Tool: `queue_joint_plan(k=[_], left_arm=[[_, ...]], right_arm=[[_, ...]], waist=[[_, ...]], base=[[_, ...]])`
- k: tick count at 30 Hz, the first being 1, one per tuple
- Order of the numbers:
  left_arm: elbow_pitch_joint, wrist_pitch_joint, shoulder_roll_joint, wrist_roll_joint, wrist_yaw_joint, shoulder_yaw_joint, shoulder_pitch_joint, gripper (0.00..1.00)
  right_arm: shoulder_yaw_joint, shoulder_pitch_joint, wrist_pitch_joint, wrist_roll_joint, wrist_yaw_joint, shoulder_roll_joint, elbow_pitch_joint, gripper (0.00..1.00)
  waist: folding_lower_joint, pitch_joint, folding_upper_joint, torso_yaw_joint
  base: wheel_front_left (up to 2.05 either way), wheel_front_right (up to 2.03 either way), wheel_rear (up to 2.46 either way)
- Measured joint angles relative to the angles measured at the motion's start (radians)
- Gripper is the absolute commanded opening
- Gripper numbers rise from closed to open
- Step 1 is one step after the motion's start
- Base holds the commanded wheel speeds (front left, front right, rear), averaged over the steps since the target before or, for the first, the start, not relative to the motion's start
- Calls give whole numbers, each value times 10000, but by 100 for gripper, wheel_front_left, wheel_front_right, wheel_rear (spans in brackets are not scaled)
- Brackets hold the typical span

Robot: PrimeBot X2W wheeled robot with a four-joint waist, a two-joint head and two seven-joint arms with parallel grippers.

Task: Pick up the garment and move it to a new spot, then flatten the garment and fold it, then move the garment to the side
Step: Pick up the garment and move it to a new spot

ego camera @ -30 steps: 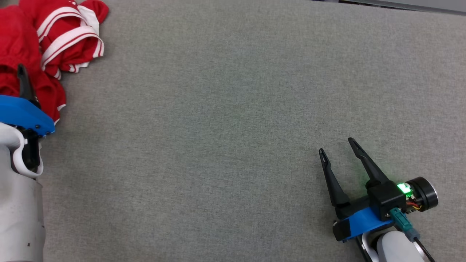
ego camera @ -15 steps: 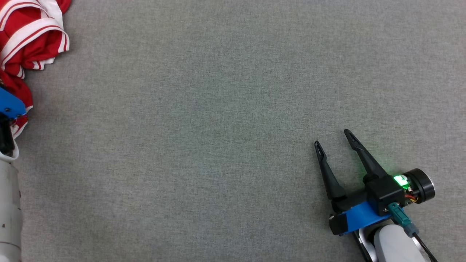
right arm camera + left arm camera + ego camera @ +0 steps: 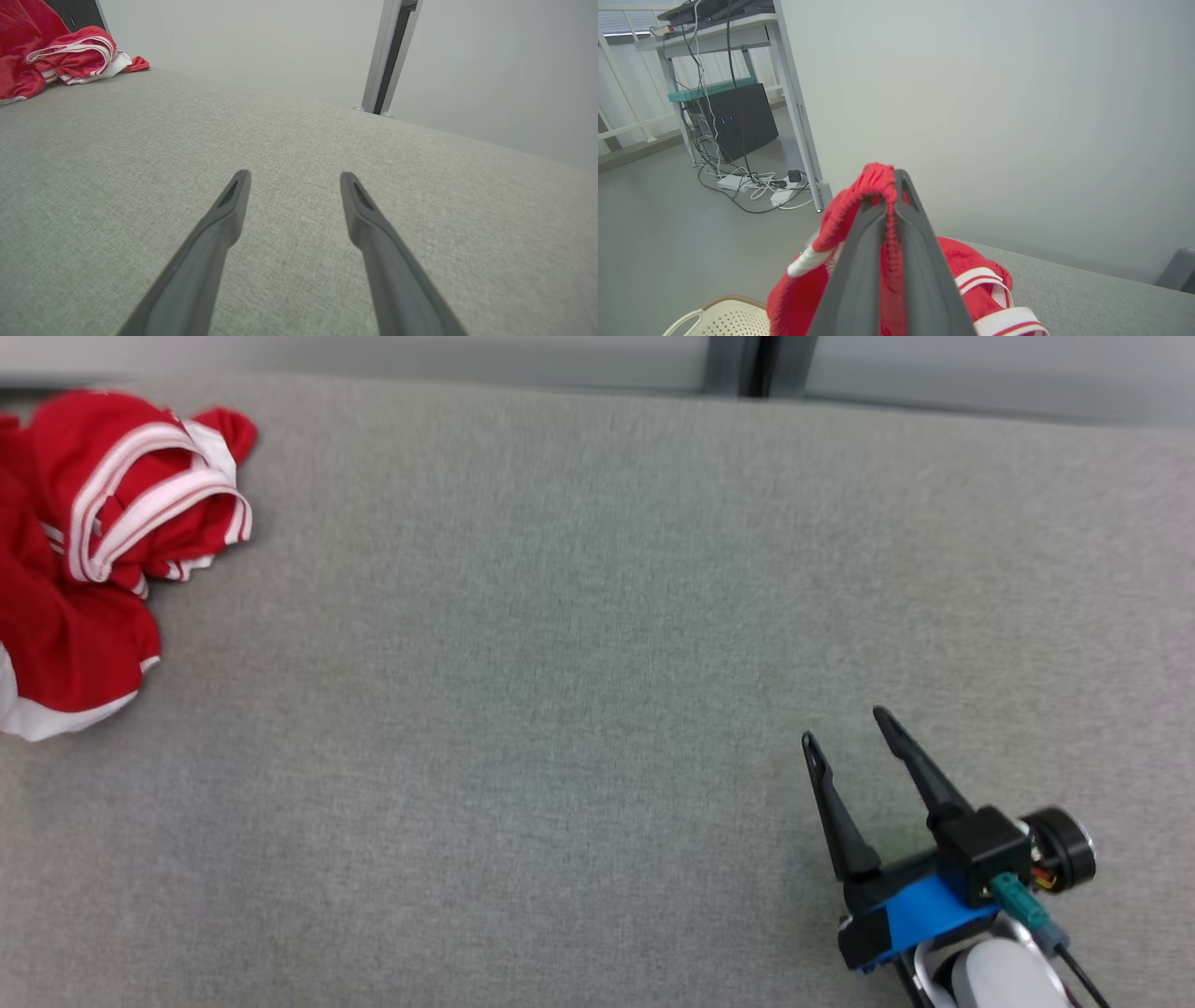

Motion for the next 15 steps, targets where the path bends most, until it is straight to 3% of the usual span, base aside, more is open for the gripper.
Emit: queue_joint_plan(k=[7,15], left_arm=[[-965,403,236,690,-270,-1273,-465,0],[-2949,1256,-851,359,-345,-2794,-875,0]], right_arm=[[21,559,0,531,0,-2,330,100],[-259,1245,0,825,0,-6,535,100]], waist=[[-3,-1233,0,-327],[-2,-2405,0,-1315]], base=[[0,0,0],[0,0,0]])
